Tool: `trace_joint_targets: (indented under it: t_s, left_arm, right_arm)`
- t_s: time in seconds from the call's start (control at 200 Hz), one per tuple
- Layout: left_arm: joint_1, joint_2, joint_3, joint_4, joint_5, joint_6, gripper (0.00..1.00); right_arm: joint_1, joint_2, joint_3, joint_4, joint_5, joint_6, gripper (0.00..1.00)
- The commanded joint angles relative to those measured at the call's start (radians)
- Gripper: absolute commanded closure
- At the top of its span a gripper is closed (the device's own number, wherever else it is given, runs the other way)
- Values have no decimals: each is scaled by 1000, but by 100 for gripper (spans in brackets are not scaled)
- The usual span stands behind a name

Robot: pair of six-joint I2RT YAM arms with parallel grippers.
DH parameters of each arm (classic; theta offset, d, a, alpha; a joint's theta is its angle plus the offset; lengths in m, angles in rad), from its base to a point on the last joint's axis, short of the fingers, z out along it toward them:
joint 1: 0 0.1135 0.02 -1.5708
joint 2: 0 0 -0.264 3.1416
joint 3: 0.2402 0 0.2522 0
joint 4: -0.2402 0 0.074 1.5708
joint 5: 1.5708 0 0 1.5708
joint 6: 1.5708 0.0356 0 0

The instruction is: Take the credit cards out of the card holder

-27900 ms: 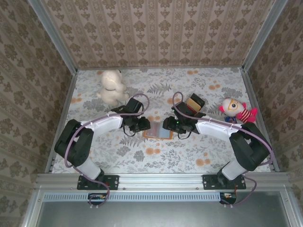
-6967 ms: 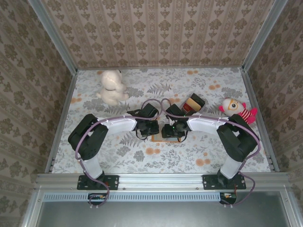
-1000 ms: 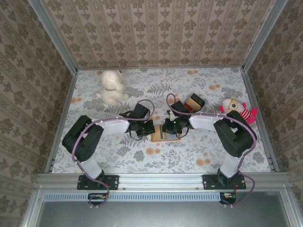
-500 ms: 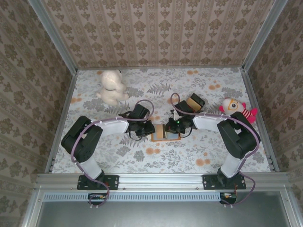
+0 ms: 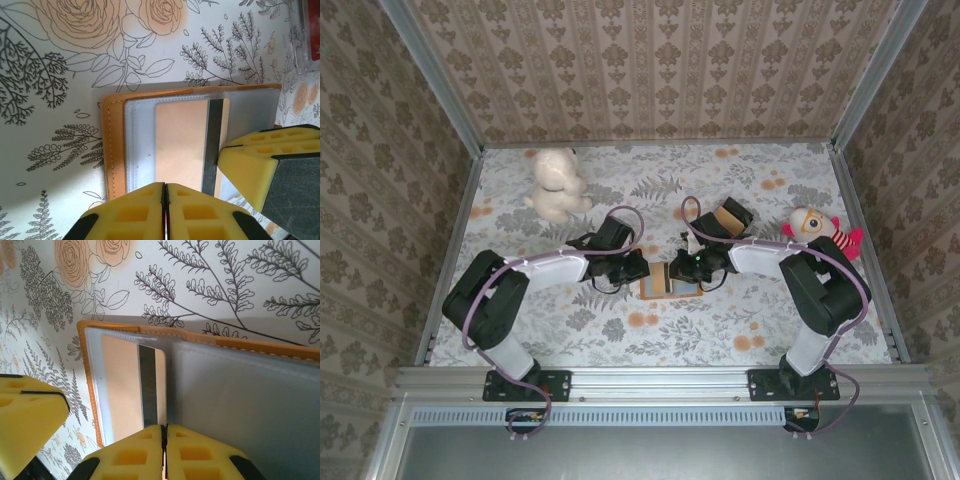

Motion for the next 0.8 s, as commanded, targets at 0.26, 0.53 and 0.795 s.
trace_joint_targets:
  t_s: [0.26, 0.53, 0.795]
  left_arm:
    - [-9, 108, 41, -7, 51, 21, 91]
    - [-11, 124, 55, -98, 6, 42, 92]
    - [-13, 129, 49, -99, -3, 36, 94]
  right_arm:
    - [-3, 18, -13, 6, -28, -17, 89]
    - [-2, 50, -7, 33, -84, -12, 83]
    - [-2, 55, 0, 40, -91, -6, 80]
